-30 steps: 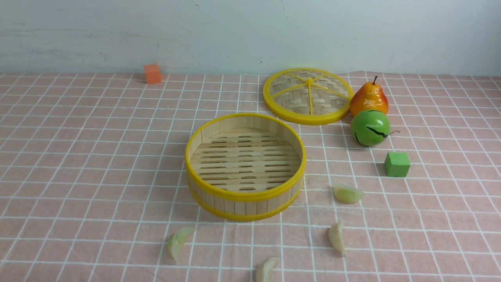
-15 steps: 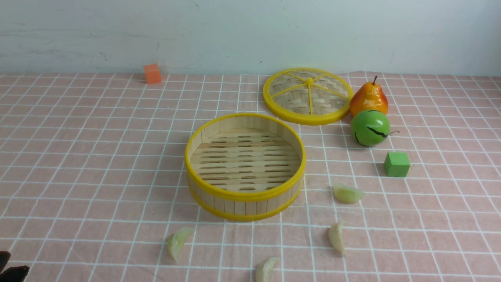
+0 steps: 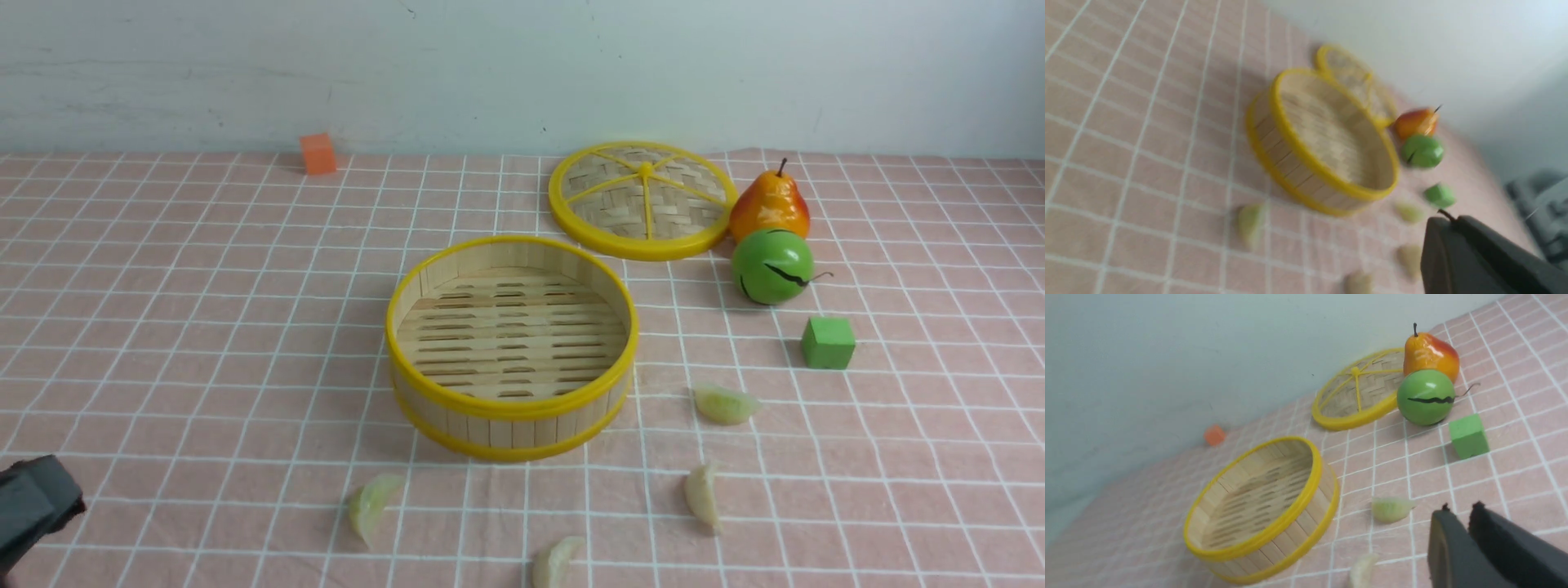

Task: Put the dumplings into the steamer on the table with the pink tablecloth.
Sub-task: 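Reach for and grasp a dumpling on the table with the left gripper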

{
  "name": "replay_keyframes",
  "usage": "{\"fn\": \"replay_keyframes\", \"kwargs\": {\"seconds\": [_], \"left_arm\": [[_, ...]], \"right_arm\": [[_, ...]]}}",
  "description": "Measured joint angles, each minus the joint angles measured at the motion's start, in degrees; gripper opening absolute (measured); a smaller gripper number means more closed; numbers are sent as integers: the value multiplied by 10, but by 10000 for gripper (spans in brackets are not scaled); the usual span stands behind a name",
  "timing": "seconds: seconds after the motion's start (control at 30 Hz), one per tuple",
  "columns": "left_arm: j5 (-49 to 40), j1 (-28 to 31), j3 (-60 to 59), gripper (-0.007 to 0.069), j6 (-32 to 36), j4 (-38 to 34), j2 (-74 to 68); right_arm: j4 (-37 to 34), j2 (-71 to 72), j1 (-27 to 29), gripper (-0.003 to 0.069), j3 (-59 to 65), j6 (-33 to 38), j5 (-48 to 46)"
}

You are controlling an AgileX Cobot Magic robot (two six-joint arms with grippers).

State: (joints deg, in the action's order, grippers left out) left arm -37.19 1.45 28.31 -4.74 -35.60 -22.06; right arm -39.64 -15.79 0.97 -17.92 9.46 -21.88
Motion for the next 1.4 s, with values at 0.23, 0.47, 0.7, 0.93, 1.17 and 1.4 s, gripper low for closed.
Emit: {"fn": "replay_keyframes", "kwargs": {"seconds": [0.23, 0.47, 0.7, 0.93, 1.17, 1.4], "left_arm": [[-178, -36, 163, -14, 33, 169, -241], [-210, -190, 228, -13, -21, 298, -410], [-205, -271, 293, 122, -64, 353, -563], [-148, -279, 362, 453, -65, 363, -725], [-67, -279, 367, 466, -69, 369, -819], [-44, -279, 373, 201, -70, 373, -846]], "right_arm": [[18, -261, -7, -18, -219, 201, -229], [91, -430, -166, -7, -322, 211, -371], [226, -508, -324, -4, -327, 91, -410], [250, -514, -367, 0, -327, 56, -397], [236, -514, -367, 8, -327, 55, -393], [235, -514, -367, 12, -327, 55, -387]]}}
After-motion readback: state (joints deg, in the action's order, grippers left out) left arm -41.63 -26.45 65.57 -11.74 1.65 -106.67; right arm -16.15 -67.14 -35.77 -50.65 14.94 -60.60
